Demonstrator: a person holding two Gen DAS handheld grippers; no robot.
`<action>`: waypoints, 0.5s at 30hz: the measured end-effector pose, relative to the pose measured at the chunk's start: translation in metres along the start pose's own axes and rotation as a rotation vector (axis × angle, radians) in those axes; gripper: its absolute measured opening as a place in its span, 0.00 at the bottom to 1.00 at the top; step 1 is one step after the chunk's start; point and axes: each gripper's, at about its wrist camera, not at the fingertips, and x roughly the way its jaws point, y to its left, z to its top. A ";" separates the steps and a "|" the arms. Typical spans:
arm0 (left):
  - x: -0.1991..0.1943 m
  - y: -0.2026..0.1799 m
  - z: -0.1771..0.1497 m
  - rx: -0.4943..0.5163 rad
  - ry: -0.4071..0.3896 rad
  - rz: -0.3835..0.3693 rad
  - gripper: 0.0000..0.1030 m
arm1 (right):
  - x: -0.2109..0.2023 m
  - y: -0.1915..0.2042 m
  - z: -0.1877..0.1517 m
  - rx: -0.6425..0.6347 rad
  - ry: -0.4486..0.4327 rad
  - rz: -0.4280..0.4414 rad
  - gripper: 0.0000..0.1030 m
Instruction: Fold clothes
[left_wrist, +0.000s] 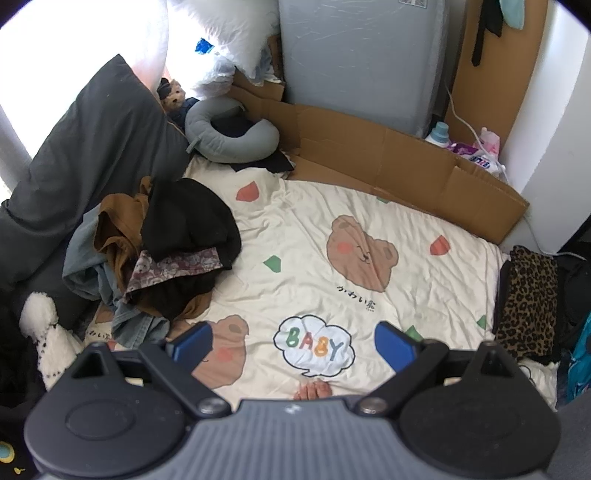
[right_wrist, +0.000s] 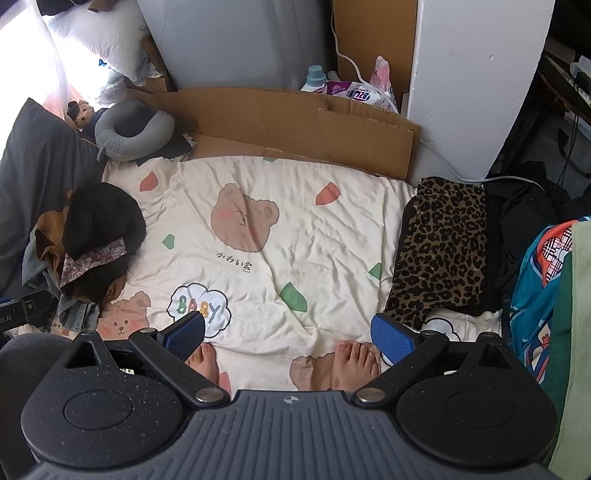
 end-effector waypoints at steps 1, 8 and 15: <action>0.000 0.000 0.000 0.001 -0.001 0.000 0.93 | 0.000 0.000 0.000 0.001 0.000 0.000 0.97; 0.000 0.004 0.000 -0.002 -0.007 -0.006 0.93 | 0.000 -0.004 0.002 0.004 -0.001 0.007 0.97; -0.002 0.005 0.001 -0.001 -0.007 -0.005 0.93 | -0.001 -0.002 0.001 0.007 -0.007 0.004 0.97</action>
